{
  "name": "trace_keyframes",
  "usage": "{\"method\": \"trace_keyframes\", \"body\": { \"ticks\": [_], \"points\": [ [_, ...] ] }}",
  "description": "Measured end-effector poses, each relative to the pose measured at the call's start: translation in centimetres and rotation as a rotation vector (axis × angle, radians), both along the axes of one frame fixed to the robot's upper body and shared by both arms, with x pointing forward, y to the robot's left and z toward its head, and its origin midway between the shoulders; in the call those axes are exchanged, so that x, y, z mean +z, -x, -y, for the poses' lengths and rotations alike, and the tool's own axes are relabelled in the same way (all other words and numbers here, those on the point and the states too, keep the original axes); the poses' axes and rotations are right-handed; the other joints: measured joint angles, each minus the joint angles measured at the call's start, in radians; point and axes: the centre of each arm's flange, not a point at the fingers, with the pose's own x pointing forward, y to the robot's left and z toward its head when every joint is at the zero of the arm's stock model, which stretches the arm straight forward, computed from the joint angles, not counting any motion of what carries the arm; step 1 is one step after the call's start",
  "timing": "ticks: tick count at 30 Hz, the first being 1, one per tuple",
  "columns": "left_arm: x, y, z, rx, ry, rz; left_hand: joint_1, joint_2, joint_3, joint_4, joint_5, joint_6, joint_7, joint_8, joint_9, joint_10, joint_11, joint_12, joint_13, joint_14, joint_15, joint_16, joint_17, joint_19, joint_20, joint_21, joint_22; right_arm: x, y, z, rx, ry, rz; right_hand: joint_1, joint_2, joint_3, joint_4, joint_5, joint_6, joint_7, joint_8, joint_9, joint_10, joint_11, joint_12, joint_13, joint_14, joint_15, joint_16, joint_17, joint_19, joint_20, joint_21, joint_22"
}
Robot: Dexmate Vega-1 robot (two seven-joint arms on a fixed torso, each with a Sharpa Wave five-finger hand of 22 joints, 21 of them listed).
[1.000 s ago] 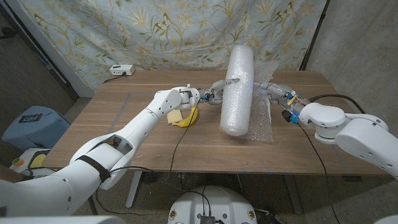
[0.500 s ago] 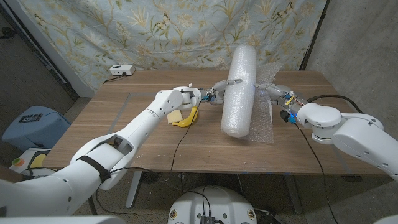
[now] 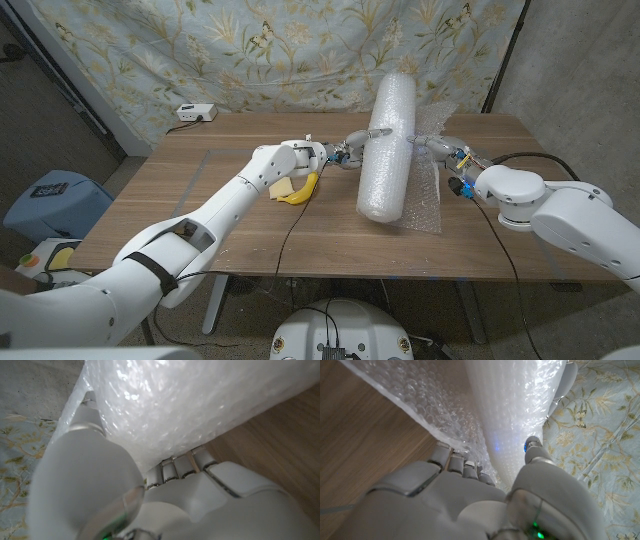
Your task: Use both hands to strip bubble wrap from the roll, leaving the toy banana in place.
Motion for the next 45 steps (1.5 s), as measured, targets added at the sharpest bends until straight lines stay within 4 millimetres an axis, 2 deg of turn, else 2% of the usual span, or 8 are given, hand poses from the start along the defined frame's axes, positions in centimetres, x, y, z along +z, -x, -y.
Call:
{"method": "trace_keyframes", "body": {
  "ticks": [5,12,17,23,32,36,40,45],
  "points": [
    [0.01,0.12,0.04,0.008,0.004,0.007,0.001,-0.001,0.0,0.0,0.0,0.0,0.0,0.0,0.0,0.0,0.0,0.0,0.0,0.0,0.0,0.0,0.0,0.0,0.0,0.006,-0.005,0.09,-0.1,-0.19,0.0,0.003,0.0,0.057,0.014,0.012,-0.004,0.005,0.028,0.001,0.004,0.005,0.015,-0.015,0.042,0.039,0.046,-0.039,0.038,0.037,0.037,-0.023,0.018,0.005],
    [0.05,0.26,-0.26,0.02,0.014,0.014,0.002,-0.002,-0.004,0.004,0.0,0.0,0.0,0.0,0.008,0.004,0.004,0.0,0.004,0.0,0.0,0.01,0.0,0.0,0.0,0.009,-0.005,0.22,-0.18,-0.51,0.0,0.006,0.005,0.145,0.025,0.012,-0.004,0.008,0.085,0.005,0.008,0.014,0.058,-0.05,0.13,0.114,0.129,-0.1,0.122,0.114,0.112,-0.054,0.055,0.011],
    [0.04,0.32,-0.48,0.025,0.021,0.014,0.007,-0.007,-0.004,0.004,0.008,0.0,0.0,0.0,0.017,0.004,0.004,0.0,0.005,0.0,0.0,0.01,-0.003,0.0,0.0,0.014,-0.005,0.34,-0.2,-0.68,-0.01,0.008,0.015,0.197,0.011,0.012,-0.004,0.008,0.114,0.008,0.015,0.02,0.075,-0.047,0.18,0.158,0.171,-0.117,0.176,0.163,0.184,-0.083,0.091,0.017],
    [-0.01,0.36,-0.66,0.025,0.031,0.012,0.007,-0.007,-0.006,0.003,0.008,0.0,0.0,0.0,0.022,0.004,0.004,0.0,0.008,0.0,0.0,0.01,-0.003,0.0,0.0,0.018,-0.005,0.41,-0.12,-0.86,-0.023,0.009,0.028,0.265,-0.001,-0.016,-0.004,0.012,0.161,0.015,0.017,0.031,0.104,-0.054,0.247,0.215,0.218,-0.136,0.248,0.233,0.28,-0.136,0.16,0.039],
    [-0.11,0.4,-0.76,0.015,0.043,0.01,0.014,-0.014,-0.006,0.003,0.008,0.004,-0.004,-0.002,0.028,0.004,0.003,0.0,0.012,0.0,0.0,0.01,-0.005,0.0,0.0,0.025,-0.005,0.43,0.15,-0.92,-0.041,0.006,0.042,0.307,0.002,-0.04,0.003,0.012,0.224,0.019,0.032,0.04,0.151,-0.079,0.314,0.264,0.282,-0.171,0.31,0.273,0.328,-0.171,0.23,0.078],
    [-0.13,0.39,-0.75,0.009,0.047,0.01,0.014,-0.014,-0.008,0.005,0.008,0.005,-0.006,-0.002,0.028,0.004,0.003,0.0,0.013,0.0,0.0,0.017,-0.004,0.0,0.0,0.025,-0.007,0.47,0.29,-0.89,-0.047,0.005,0.048,0.325,0.007,-0.046,0.004,0.012,0.25,0.021,0.041,0.044,0.17,-0.084,0.343,0.284,0.308,-0.187,0.333,0.284,0.341,-0.176,0.258,0.093],
    [-0.23,0.33,-0.72,0.002,0.053,0.007,0.014,-0.014,-0.008,0.005,0.008,0.005,-0.006,-0.002,0.029,0.004,0.003,0.0,0.013,0.0,0.0,0.017,-0.004,0.0,0.0,0.029,-0.009,0.52,0.42,-0.77,-0.059,0.001,0.057,0.351,0.012,-0.059,0.005,0.016,0.308,0.025,0.059,0.051,0.194,-0.098,0.374,0.308,0.343,-0.19,0.358,0.294,0.362,-0.188,0.289,0.098],
    [-0.25,0.3,-0.6,-0.019,0.069,0.004,0.014,-0.014,-0.013,0.01,0.008,0.005,-0.006,-0.007,0.031,0.004,0.003,-0.006,0.007,0.0,0.0,0.008,-0.013,0.0,0.0,0.029,-0.009,0.45,0.58,-0.71,-0.071,-0.01,0.066,0.371,0.018,-0.064,0.009,0.015,0.378,0.031,0.081,0.056,0.251,-0.115,0.418,0.331,0.4,-0.196,0.373,0.294,0.402,-0.219,0.33,0.103]
  ]
}}
